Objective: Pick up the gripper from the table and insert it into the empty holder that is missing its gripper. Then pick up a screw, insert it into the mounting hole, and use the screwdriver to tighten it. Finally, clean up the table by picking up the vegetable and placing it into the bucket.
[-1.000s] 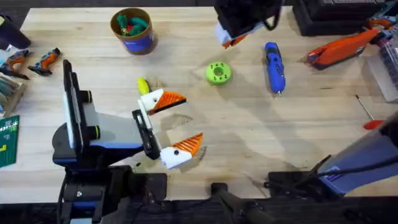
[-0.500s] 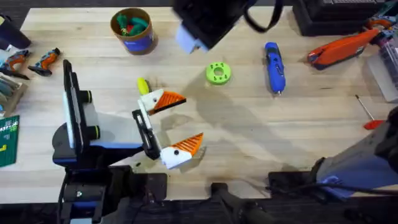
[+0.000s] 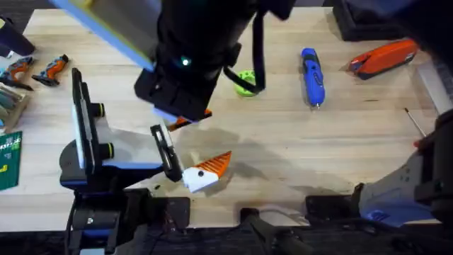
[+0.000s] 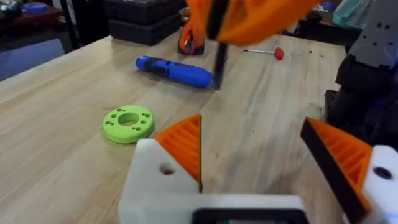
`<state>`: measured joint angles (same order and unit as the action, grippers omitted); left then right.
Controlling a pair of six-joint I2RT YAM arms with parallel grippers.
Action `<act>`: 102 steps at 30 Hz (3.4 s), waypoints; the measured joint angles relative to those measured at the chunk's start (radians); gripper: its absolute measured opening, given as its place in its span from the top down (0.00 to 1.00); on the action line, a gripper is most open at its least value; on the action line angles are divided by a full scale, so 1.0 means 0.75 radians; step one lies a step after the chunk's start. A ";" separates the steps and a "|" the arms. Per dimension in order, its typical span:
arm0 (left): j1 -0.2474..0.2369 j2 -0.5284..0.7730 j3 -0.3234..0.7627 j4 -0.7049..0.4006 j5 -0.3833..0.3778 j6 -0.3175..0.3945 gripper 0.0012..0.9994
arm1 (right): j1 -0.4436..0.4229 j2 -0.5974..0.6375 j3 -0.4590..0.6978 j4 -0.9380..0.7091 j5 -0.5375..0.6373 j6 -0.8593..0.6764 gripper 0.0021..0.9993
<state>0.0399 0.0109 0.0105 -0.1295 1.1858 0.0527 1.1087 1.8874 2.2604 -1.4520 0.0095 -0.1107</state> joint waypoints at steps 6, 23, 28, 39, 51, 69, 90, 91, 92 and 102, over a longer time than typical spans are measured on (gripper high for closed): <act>0.000 0.000 0.000 0.000 0.000 0.000 0.01 | 0.020 0.024 0.001 0.000 -0.009 -0.073 1.00; 0.000 0.000 0.000 0.000 0.000 0.000 0.01 | 0.020 0.102 0.001 0.014 0.014 -0.174 1.00; 0.000 0.000 0.000 0.000 0.000 0.000 0.01 | 0.017 0.102 0.001 0.014 0.017 -0.181 1.00; 0.000 0.000 0.000 0.000 0.000 0.000 0.01 | 0.016 0.119 0.001 0.020 0.072 -0.194 1.00; 0.000 0.000 0.000 0.000 0.000 0.000 0.01 | 0.016 0.163 0.001 0.019 0.076 -0.194 1.00; 0.000 0.000 0.000 0.000 0.000 0.000 0.01 | 0.008 0.163 0.001 0.019 0.077 -0.193 1.00; 0.000 0.000 0.000 0.000 0.000 0.000 0.01 | 0.001 0.181 0.001 0.018 0.077 -0.193 1.00; 0.000 0.000 0.000 0.000 0.000 0.000 0.01 | 0.001 0.187 0.001 0.018 0.077 -0.193 1.00; 0.000 0.000 0.000 0.000 0.000 0.000 0.01 | 0.001 0.193 0.001 0.018 0.077 -0.193 1.00; 0.000 0.000 0.000 0.000 0.000 0.000 0.01 | 0.001 0.202 0.001 0.018 0.077 -0.193 1.00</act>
<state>0.0399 0.0109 0.0105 -0.1295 1.1858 0.0525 1.1095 2.0388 2.2612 -1.4387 0.0669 -0.2558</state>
